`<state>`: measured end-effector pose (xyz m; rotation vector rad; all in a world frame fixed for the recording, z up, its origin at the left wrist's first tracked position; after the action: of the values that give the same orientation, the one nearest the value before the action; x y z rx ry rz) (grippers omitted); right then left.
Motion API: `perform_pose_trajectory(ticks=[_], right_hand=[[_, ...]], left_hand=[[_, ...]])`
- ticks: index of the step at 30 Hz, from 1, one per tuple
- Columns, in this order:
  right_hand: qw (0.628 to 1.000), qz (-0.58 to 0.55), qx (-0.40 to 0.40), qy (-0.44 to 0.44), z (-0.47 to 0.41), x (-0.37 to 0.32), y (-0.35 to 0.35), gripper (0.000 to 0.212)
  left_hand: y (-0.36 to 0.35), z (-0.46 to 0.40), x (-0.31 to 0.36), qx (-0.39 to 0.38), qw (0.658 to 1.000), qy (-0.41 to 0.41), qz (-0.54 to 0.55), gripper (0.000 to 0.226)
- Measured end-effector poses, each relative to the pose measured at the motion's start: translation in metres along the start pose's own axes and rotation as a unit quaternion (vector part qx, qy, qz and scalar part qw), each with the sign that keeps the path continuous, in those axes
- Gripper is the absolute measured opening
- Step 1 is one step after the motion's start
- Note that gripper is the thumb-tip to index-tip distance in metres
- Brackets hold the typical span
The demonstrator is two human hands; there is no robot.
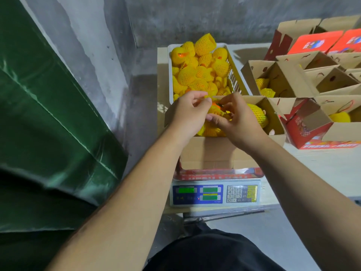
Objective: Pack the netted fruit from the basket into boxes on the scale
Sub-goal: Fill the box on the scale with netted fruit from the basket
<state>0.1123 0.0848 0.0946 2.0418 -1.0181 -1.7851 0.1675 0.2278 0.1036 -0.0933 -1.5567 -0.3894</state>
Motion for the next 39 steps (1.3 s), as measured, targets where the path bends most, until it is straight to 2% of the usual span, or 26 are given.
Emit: perform_pose_trajectory(ticks=[5, 8, 11, 13, 15, 17, 20, 25, 29, 34, 39], right_hand=[[0.998, -0.042, 0.031, 0.042, -0.001, 0.003, 0.006, 0.019], [0.997, -0.068, 0.042, 0.002, -0.006, 0.012, 0.009, 0.023], [0.99, -0.08, 0.072, -0.094, -0.018, 0.035, 0.018, 0.022], [0.984, 0.009, 0.087, -0.156, -0.026, 0.05, 0.034, 0.023], [0.979, 0.064, 0.085, -0.174, -0.029, 0.051, 0.043, 0.031], [0.983, 0.064, 0.1, -0.141, -0.023, 0.038, 0.046, 0.038], [0.989, 0.088, 0.111, -0.053, -0.005, 0.013, 0.042, 0.034], [0.986, 0.16, -0.025, 0.035, 0.026, -0.005, 0.003, 0.045], [0.959, 0.267, -0.06, 0.075, 0.052, -0.014, -0.003, 0.057], [0.97, 0.221, -0.057, 0.085, 0.081, -0.022, 0.006, 0.057], [0.973, 0.181, -0.108, 0.097, 0.101, -0.026, -0.002, 0.058]], left_hand=[[-0.019, 0.001, -0.006, -0.09, 0.995, 0.016, -0.045, 0.034], [-0.023, -0.002, -0.004, -0.118, 0.99, 0.01, -0.072, 0.04], [-0.02, -0.007, 0.002, -0.112, 0.99, -0.01, -0.086, 0.047], [-0.012, -0.01, 0.006, -0.075, 0.992, -0.038, -0.099, 0.047], [-0.002, -0.008, 0.006, -0.034, 0.992, -0.057, -0.11, 0.042], [0.002, -0.004, 0.001, -0.027, 0.992, -0.051, -0.116, 0.037], [0.002, 0.008, -0.008, -0.047, 0.986, -0.048, -0.154, 0.03], [0.003, 0.04, -0.009, -0.017, 0.962, -0.076, -0.262, 0.018], [0.009, 0.07, -0.014, 0.025, 0.965, -0.07, -0.253, 0.017], [0.028, 0.105, -0.009, 0.07, 0.965, -0.083, -0.237, 0.012], [0.034, 0.131, -0.017, 0.094, 0.964, -0.067, -0.24, 0.012]])
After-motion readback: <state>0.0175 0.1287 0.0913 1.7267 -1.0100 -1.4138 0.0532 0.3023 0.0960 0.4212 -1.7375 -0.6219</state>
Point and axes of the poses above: each hand's wrist, its own z-axis away from the middle knuckle, its own y-axis out of the back of the hand, x = y × z, the point moved 10 cm from there along -z, towards the middle knuckle
